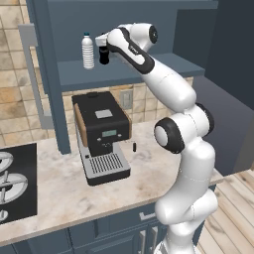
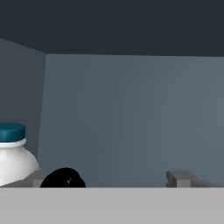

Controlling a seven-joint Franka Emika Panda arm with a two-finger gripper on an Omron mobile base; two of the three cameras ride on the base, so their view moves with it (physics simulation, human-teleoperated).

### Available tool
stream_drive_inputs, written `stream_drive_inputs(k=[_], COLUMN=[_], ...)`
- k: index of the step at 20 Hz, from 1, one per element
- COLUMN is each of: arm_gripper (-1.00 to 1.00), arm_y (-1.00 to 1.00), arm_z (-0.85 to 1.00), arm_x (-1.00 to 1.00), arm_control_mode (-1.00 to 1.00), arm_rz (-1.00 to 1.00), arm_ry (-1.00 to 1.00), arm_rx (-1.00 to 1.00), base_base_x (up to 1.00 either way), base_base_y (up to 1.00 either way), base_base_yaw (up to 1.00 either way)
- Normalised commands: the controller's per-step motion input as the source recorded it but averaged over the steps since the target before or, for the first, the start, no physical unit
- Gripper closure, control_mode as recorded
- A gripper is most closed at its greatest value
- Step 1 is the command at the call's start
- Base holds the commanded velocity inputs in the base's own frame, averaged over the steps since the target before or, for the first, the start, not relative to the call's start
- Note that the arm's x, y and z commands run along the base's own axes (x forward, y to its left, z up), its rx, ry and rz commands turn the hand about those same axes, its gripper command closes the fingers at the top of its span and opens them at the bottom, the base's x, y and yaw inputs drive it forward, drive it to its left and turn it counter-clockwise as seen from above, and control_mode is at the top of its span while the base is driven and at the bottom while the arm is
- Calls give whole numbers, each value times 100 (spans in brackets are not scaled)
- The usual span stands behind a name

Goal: Sort all alcoholic drinks to one cabinet, and non-alcoholic drinks to the other.

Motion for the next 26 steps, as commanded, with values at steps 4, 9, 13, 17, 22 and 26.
stream_drive_inputs(k=[4, 9, 13, 17, 22, 26], arm_gripper=[-100, -100, -100, -100, -100, -100], arm_y=[-7, -6, -1, 0, 0, -3], arm_z=[0, 0, 0, 0, 3, 6], arm_x=[0, 9, 20, 21, 2, 0], arm_control_mode=[-100, -100, -100, -100, -100, -100], arm_rz=[-3, -5, -6, -4, -4, -6], arm_ry=[0, 0, -1, -3, -3, -3], arm_rx=[-4, -6, -5, -3, -3, -2], base_base_x=[0, 0, 0, 0, 0, 0], base_base_y=[0, 0, 0, 0, 0, 0], base_base_yaw=[0, 0, 0, 0, 0, 0])
